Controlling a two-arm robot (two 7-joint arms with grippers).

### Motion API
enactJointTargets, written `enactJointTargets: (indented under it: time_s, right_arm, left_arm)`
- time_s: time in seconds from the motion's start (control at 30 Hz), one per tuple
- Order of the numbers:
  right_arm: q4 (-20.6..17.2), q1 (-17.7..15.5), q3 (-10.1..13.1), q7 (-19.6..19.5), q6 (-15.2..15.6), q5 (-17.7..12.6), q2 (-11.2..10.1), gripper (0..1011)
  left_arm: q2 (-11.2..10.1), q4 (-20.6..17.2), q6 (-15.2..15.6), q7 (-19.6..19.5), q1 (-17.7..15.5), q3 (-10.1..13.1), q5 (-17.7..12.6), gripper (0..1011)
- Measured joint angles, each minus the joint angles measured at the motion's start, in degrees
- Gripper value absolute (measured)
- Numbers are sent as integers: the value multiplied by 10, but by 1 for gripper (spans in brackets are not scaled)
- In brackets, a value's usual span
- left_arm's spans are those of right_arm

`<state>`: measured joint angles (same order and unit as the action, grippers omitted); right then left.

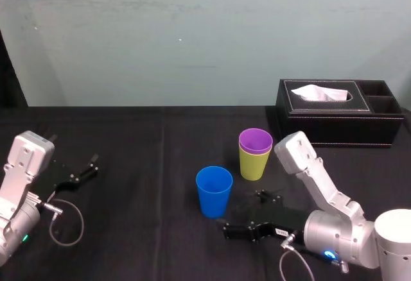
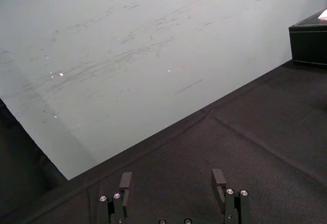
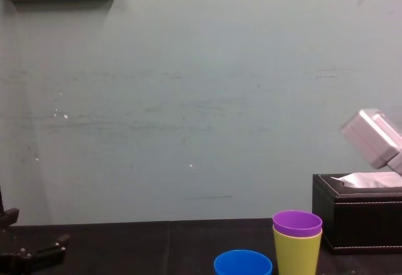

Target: Stack the three plastic cups sequentially using one hand.

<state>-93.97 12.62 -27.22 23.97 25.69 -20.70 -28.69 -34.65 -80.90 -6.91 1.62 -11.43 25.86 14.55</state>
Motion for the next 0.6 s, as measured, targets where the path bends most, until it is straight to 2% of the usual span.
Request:
enactJointTargets:
  time_s: [0.23, 0.6]
  right_arm:
    - [18, 13, -6, -4, -4, 4, 11, 1002]
    - [41, 26, -21, -7, -22, 28, 26, 1002]
  left_arm:
    - [0, 0, 0, 0, 0, 0, 0, 1000]
    - [0, 0, 0, 0, 0, 0, 0, 1000]
